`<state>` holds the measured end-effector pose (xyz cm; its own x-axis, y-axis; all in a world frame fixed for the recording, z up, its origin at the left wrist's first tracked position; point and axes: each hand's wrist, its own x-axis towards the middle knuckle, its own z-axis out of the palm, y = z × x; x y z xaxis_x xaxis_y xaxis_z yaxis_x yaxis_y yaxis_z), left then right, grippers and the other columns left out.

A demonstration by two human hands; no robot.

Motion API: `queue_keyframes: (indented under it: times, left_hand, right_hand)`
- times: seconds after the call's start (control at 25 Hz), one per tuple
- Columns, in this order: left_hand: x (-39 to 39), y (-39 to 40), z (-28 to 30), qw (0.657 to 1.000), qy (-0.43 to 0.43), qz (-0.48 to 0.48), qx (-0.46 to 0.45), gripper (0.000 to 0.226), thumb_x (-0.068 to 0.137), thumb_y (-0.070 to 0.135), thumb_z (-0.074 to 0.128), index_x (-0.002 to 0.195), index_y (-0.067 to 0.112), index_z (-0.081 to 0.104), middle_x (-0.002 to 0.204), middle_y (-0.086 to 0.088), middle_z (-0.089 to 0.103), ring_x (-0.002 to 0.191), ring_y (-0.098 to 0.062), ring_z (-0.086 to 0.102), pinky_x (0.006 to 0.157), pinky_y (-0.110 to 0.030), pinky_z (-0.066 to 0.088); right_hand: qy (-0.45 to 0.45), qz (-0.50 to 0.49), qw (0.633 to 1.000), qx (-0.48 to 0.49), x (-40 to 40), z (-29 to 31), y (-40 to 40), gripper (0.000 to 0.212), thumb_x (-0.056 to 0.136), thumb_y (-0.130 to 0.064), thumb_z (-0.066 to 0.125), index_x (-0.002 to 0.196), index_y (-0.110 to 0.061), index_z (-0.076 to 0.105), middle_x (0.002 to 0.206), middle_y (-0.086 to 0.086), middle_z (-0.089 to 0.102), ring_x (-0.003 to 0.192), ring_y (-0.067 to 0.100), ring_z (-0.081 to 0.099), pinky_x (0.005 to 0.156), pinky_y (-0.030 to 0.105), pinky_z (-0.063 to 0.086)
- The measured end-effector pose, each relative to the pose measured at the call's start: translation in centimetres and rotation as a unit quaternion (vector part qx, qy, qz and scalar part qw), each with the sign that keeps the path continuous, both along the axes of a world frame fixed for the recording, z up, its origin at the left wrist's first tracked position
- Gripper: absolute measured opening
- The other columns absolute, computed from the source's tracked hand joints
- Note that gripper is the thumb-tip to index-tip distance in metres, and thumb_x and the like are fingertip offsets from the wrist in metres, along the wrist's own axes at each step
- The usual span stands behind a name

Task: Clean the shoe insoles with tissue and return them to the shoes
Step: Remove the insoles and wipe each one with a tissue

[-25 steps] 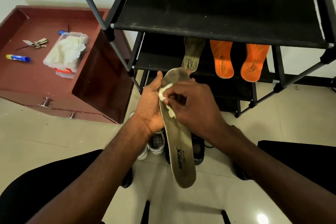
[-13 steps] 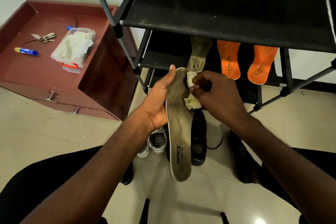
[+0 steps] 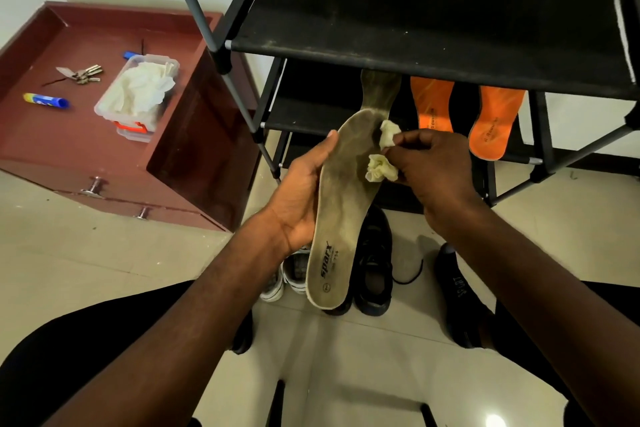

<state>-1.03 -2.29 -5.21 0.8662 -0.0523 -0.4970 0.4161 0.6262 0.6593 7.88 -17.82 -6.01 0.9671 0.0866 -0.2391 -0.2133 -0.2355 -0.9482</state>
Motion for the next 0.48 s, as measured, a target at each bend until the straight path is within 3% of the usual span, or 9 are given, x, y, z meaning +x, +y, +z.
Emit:
queue_keyframes:
  times: [0.12, 0.24, 0.32, 0.36, 0.48]
  left_hand:
    - [-0.4, 0.0, -0.8, 0.997, 0.005, -0.067, -0.029, 0.076, 0.103, 0.07, 0.035, 0.15, 0.013, 0.053, 0.148, -0.026, 0.055, 0.119, -0.041, 0.063, 0.098, -0.053, 0.052]
    - [0.0, -0.1, -1.2, 0.997, -0.031, -0.071, -0.011, 0.074, 0.106, 0.066, 0.03, 0.151, 0.011, 0.052, 0.145, -0.03, 0.055, 0.103, -0.04, 0.067, 0.082, -0.048, 0.059]
    - [0.3, -0.1, -1.3, 0.998, -0.03, -0.046, 0.016, 0.072, 0.107, 0.065, 0.031, 0.149, 0.012, 0.054, 0.14, -0.028, 0.06, 0.102, -0.038, 0.069, 0.076, -0.047, 0.061]
    - [0.3, -0.1, -1.4, 0.999, -0.024, -0.031, 0.022, 0.071, 0.106, 0.066, 0.031, 0.148, 0.013, 0.055, 0.139, -0.026, 0.062, 0.104, -0.037, 0.069, 0.076, -0.047, 0.061]
    - [0.3, -0.3, -1.7, 1.0, -0.008, 0.024, 0.004, 0.068, 0.107, 0.063, 0.032, 0.147, 0.015, 0.056, 0.14, -0.02, 0.064, 0.118, -0.033, 0.067, 0.089, -0.048, 0.06]
  right_hand:
    - [0.01, -0.001, 1.0, 0.021, 0.8, 0.3, -0.6, 0.013, 0.087, -0.012, 0.08, 0.099, -0.009, 0.077, 0.096, 0.009, 0.077, 0.085, 0.022, 0.078, 0.071, 0.043, 0.066]
    - [-0.065, 0.034, 0.997, -0.021, 0.5, 0.1, -0.8, 0.015, 0.091, -0.014, 0.077, 0.106, -0.011, 0.077, 0.098, 0.001, 0.074, 0.085, 0.015, 0.076, 0.069, 0.031, 0.063]
    - [-0.2, 0.077, 0.97, -0.118, 0.3, 0.2, -1.1, 0.018, 0.091, -0.016, 0.077, 0.109, -0.015, 0.077, 0.1, -0.006, 0.071, 0.085, 0.003, 0.069, 0.075, 0.011, 0.054]
    - [-0.26, 0.11, 0.947, -0.153, 0.2, 0.4, -1.2, 0.019, 0.09, -0.015, 0.078, 0.11, -0.015, 0.077, 0.102, -0.005, 0.071, 0.086, 0.001, 0.066, 0.077, 0.008, 0.05]
    - [-0.338, 0.223, 0.894, -0.193, -0.8, 0.4, -0.7, 0.022, 0.088, -0.01, 0.078, 0.109, -0.015, 0.078, 0.107, -0.002, 0.073, 0.091, 0.004, 0.064, 0.082, 0.018, 0.053]
